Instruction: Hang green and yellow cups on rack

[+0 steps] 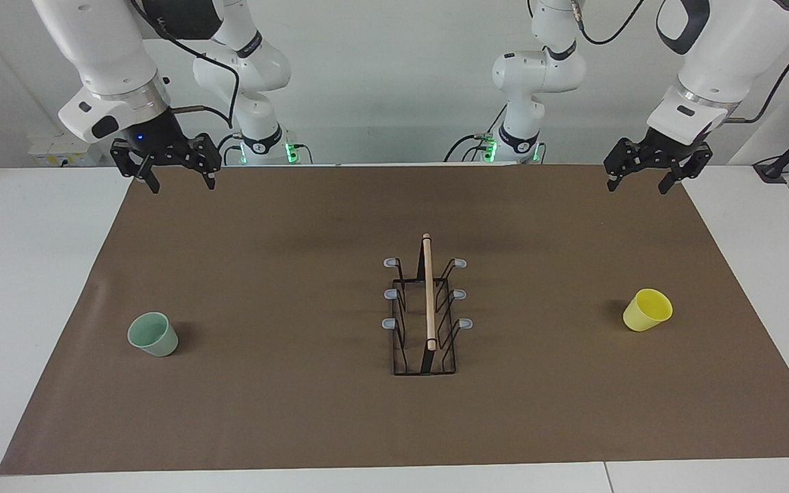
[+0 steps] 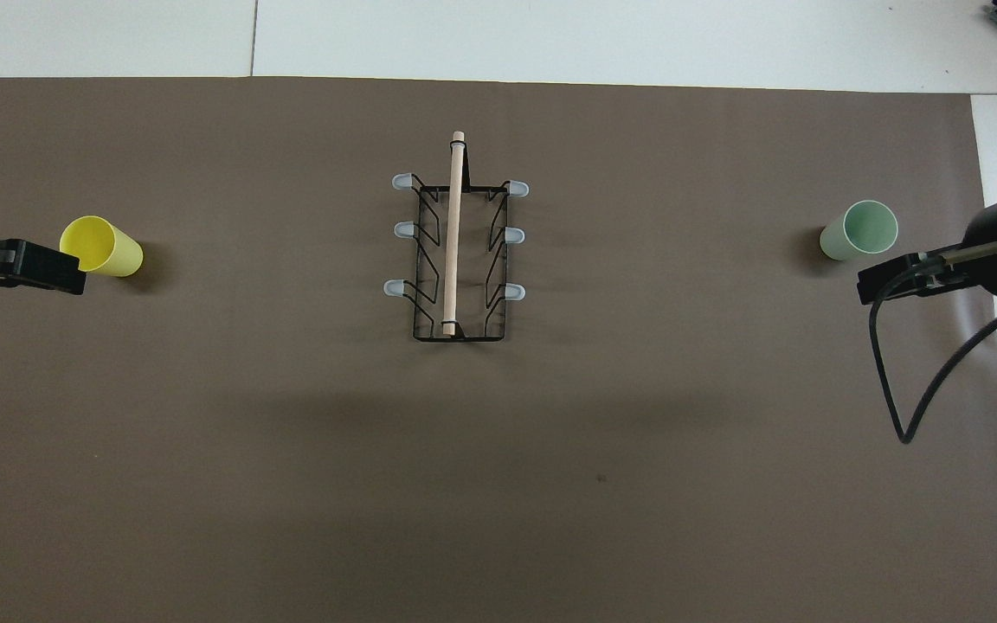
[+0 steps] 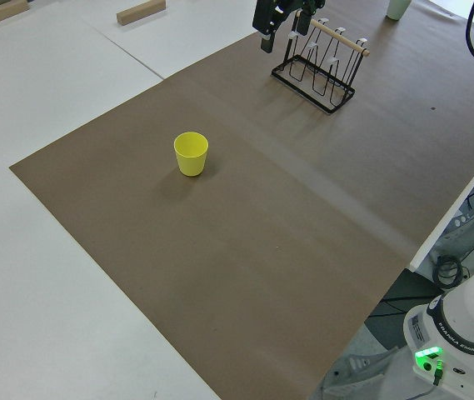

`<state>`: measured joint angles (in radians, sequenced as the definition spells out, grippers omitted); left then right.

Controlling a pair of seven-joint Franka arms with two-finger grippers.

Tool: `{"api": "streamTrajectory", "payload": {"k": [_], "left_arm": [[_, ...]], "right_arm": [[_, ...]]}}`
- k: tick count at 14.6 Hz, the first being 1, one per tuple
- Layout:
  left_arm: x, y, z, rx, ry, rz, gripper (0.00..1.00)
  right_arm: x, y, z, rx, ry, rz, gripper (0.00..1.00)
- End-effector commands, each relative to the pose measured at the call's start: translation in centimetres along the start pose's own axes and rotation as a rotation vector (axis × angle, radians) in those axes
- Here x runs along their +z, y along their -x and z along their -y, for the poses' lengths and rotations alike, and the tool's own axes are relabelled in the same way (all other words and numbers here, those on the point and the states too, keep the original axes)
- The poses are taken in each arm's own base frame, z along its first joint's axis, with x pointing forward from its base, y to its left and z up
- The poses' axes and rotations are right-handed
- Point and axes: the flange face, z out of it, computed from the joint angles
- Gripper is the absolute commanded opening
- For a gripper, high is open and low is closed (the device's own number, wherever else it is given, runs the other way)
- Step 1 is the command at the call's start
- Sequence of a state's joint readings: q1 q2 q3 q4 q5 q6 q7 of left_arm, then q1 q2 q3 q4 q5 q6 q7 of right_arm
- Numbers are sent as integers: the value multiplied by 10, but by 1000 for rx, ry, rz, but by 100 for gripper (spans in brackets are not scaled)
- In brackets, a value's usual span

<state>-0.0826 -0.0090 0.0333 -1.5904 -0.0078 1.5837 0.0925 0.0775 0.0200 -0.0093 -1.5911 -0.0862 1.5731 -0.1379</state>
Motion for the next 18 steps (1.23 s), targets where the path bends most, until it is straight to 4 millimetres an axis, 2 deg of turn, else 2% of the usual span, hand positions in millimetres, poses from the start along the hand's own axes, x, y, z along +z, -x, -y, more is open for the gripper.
{"api": "streamTrajectory", "payload": {"k": [1, 5, 7, 10, 12, 15, 17, 18], "left_arm": [[7, -13, 15, -64, 32, -3, 100], [15, -46, 36, -173, 39, -28, 100], [15, -53, 42, -208, 49, -73, 100], [30, -55, 54, -233, 60, -30, 100], [43, -57, 75, -287, 94, -7, 100], [65, -68, 108, -419, 128, 36, 100], [73, -75, 124, -550, 179, 40, 100], [84, -77, 137, -640, 196, 55, 100]], "right_arm": [[13, -7, 12, -176, 99, 29, 100], [40, -9, 3, -414, 179, 40, 100], [49, -7, 0, -505, 212, 76, 100], [51, -10, 17, -731, 355, 157, 100], [52, -10, 18, -808, 397, 188, 100], [57, -1, 8, -839, 392, 244, 100], [62, 6, 4, -1023, 437, 350, 100], [65, 5, 6, -1134, 486, 414, 100]]}}
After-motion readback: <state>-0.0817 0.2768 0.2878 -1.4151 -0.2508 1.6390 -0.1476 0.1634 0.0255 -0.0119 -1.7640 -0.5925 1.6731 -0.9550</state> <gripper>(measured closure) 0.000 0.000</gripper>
